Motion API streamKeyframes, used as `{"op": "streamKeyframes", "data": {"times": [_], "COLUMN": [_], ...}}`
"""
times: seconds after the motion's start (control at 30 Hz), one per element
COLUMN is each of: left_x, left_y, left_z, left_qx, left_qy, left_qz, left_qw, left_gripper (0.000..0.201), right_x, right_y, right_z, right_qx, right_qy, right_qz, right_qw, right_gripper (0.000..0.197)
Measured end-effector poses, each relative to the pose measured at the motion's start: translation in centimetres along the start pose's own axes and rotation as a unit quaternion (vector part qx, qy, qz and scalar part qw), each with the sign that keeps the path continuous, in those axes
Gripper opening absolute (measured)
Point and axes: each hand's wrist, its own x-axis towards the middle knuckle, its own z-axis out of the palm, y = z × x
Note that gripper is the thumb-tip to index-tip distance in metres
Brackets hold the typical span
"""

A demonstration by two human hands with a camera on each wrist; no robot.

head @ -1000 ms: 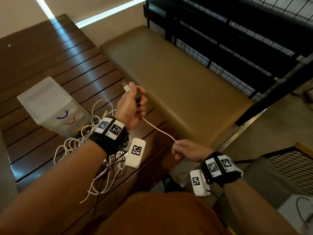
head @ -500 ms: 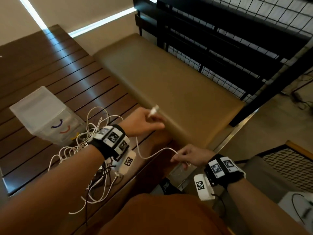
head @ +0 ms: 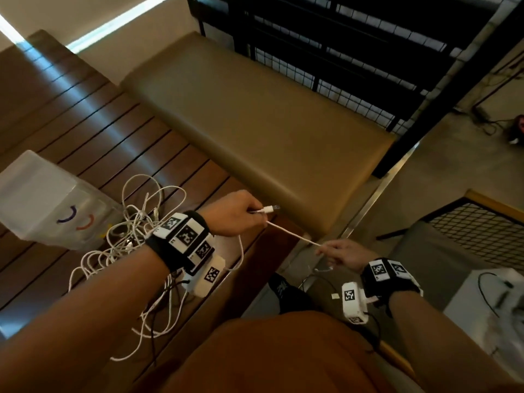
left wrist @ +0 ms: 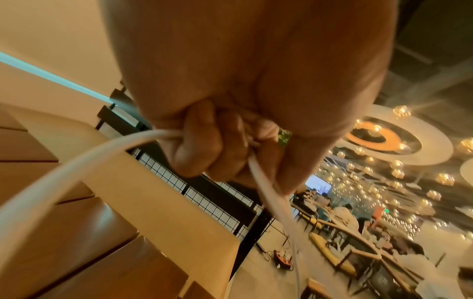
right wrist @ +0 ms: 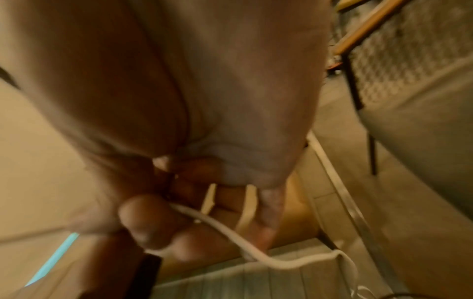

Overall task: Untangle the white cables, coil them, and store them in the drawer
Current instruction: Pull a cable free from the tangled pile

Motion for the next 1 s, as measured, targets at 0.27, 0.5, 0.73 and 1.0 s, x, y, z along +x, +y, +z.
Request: {"op": "streamKeyframes", "data": {"times": [0.27, 0.5, 0.73, 1.0], "left_x": [0.0, -0.5, -5.2, -13.8], "left_y": [2.0, -1.6, -5.0, -12.0], "left_z": [0.9, 2.2, 2.2, 0.5], "left_qx": [0.04, -0.015, -0.578, -0.703], "left_qy": [-0.159, -0.118, 0.152, 0.484], "left_qz": [0.005, 0.01, -0.053, -0.048], "left_qw": [0.986, 0.993, 0.8, 0.519], "left_gripper": [0.022, 0.02, 0.032, 0.026], "right_x": [2.4, 1.6, 0.6, 3.1], "right_y": [5.6, -2.6, -17.6, -24.5], "right_z": [1.9, 0.5, 8.0, 19.4], "right_qx": [-0.27, -0.166, -0.11, 0.013], "right_qy": [0.014, 0.064, -0.116, -0.267], "right_qz": [0.094, 0.025, -0.197, -0.145], "right_qw": [0.958, 0.984, 0.967, 0.953], "right_gripper": [0.024, 0.023, 0.043, 0.028]}}
